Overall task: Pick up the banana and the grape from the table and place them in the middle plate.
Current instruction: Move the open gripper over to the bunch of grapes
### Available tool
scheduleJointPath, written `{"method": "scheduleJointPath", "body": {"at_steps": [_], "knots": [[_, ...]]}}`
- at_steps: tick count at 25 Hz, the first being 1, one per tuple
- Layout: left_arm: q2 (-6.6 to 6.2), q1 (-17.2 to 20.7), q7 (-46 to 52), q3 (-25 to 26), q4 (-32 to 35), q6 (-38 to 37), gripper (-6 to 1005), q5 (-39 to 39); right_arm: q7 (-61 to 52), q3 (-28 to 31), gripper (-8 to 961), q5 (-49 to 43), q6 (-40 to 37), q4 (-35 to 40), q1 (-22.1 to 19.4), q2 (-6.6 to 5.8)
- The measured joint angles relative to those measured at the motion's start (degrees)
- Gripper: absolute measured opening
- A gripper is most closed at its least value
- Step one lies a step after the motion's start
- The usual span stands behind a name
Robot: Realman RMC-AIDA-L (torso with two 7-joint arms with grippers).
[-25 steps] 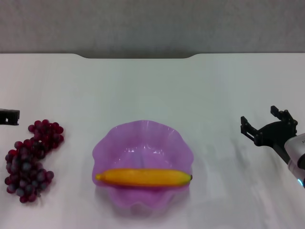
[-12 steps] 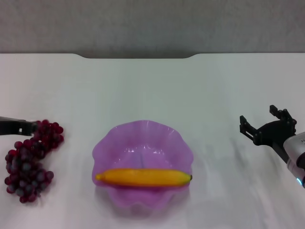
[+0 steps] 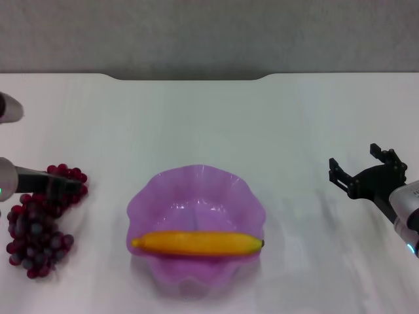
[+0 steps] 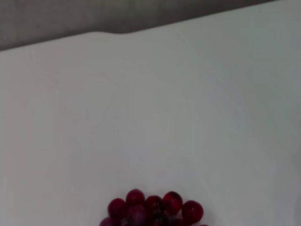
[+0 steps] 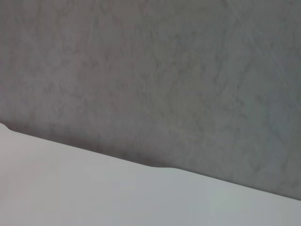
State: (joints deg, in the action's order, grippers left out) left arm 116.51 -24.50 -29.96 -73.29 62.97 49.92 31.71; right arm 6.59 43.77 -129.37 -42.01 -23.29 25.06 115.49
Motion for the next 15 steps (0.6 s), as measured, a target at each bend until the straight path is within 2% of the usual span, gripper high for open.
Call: {"method": "scheduleJointPath", "body": {"at_steps": [4,10,15], "knots": [[0.09,-1.67,-0.96,-0.01,-3.78,-2.26,745,-0.02,0.0,0.0,906,0.0,0.0,0.0,-0.01,0.0],[0.19,-1.78,-2.14,-2.51,-6.89,-8.45,866,-0.07,0.0,0.0,906,0.0,0.0,0.0,-0.04,0.0],[0.16,-3.02,-2.21,-3.5,-10.54,-11.27,899,-0.07,0.0,0.0,906,-0.09,0.0,-0.21,-0.05,0.0]]}}
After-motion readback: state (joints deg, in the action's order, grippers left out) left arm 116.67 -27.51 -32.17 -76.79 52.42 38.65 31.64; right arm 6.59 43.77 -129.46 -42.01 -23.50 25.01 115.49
